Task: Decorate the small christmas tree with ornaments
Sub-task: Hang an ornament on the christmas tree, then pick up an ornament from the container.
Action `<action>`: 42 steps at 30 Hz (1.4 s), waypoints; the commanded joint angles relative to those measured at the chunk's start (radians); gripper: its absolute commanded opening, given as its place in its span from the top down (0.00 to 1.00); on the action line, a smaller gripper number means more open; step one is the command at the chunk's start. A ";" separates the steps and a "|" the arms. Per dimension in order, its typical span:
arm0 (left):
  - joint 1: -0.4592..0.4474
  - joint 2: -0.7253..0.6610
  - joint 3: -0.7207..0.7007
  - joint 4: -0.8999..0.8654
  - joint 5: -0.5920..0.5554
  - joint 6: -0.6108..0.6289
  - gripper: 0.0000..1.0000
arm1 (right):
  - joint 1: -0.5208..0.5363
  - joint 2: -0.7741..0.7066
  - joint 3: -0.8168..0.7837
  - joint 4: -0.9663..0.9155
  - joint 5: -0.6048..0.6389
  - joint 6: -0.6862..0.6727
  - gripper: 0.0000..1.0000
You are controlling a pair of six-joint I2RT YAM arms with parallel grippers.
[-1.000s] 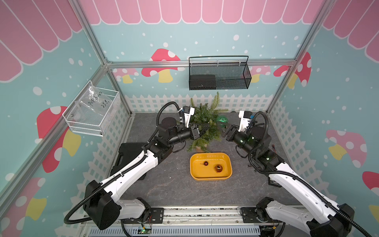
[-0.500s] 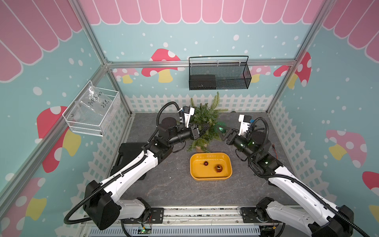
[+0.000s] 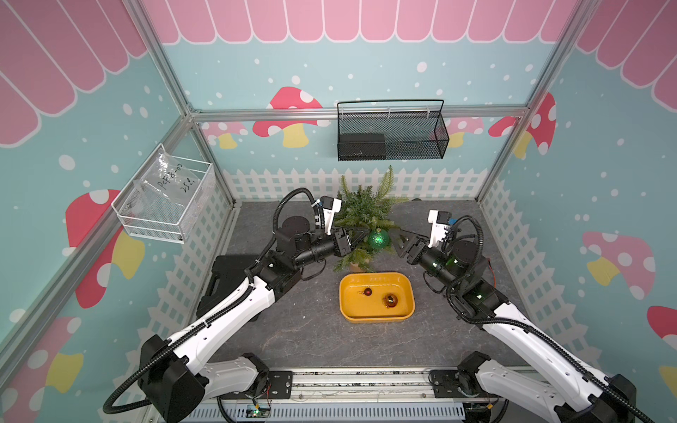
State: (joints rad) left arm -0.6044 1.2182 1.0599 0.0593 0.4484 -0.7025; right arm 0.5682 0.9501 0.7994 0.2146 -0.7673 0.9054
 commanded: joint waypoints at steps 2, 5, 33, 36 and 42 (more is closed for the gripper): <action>0.005 -0.055 -0.033 -0.088 -0.037 0.040 0.62 | -0.007 -0.043 0.009 -0.105 0.039 -0.081 0.36; 0.005 -0.080 -0.051 -0.118 -0.048 0.057 0.60 | -0.007 -0.064 0.020 -0.200 0.082 -0.129 0.35; -0.071 -0.373 -0.427 -0.337 -0.219 0.068 0.46 | 0.108 0.129 0.033 -0.875 0.259 -0.277 0.41; -0.079 -0.370 -0.456 -0.315 -0.225 0.057 0.46 | 0.138 0.166 0.038 -0.870 0.255 -0.275 0.40; -0.086 -0.359 -0.481 -0.297 -0.221 0.054 0.46 | 0.175 0.234 0.004 -0.760 0.240 -0.240 0.40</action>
State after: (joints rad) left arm -0.6834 0.8585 0.5934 -0.2569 0.2420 -0.6331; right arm 0.7300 1.1683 0.8009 -0.5987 -0.5510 0.6437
